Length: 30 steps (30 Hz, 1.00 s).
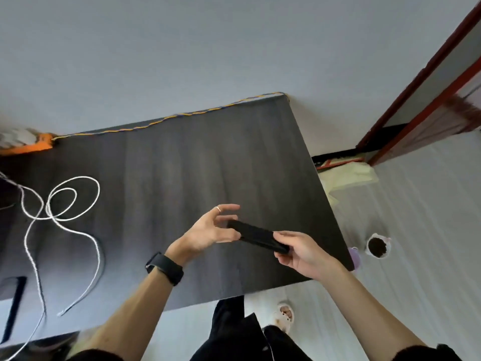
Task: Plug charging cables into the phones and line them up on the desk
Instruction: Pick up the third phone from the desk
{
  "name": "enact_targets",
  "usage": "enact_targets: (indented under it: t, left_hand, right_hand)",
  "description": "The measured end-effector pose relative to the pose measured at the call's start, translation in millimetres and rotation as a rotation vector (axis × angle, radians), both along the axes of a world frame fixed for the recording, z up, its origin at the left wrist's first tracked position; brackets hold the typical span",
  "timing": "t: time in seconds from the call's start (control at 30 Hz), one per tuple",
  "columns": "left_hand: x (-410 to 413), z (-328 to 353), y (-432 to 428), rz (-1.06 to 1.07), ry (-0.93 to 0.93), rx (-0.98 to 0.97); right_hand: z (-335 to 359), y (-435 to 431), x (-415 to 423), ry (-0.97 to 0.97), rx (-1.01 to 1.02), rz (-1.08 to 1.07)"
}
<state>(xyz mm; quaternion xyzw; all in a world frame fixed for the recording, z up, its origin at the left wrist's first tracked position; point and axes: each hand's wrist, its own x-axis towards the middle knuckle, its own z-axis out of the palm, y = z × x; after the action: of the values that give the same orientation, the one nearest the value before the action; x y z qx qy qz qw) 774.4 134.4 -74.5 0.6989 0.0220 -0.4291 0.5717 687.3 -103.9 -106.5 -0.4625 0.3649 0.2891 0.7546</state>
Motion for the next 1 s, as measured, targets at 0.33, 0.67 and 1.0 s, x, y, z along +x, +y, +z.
enact_targets:
  t: [0.33, 0.67, 1.0]
  left_hand:
    - [-130.6, -21.7, 93.5, 0.846, 0.043, 0.070]
    - [-173.0, -15.4, 264.4, 0.723, 0.100, 0.166]
    - [-180.0, -26.5, 472.7, 0.500, 0.178, 0.112]
  right_hand:
    - [-4.2, 104.8, -43.8, -0.197, -0.061, 0.418]
    - [-0.3, 268.5, -16.3, -0.381, -0.279, 0.609]
    - [-23.0, 497.4, -5.4, -0.409, -0.441, 0.756]
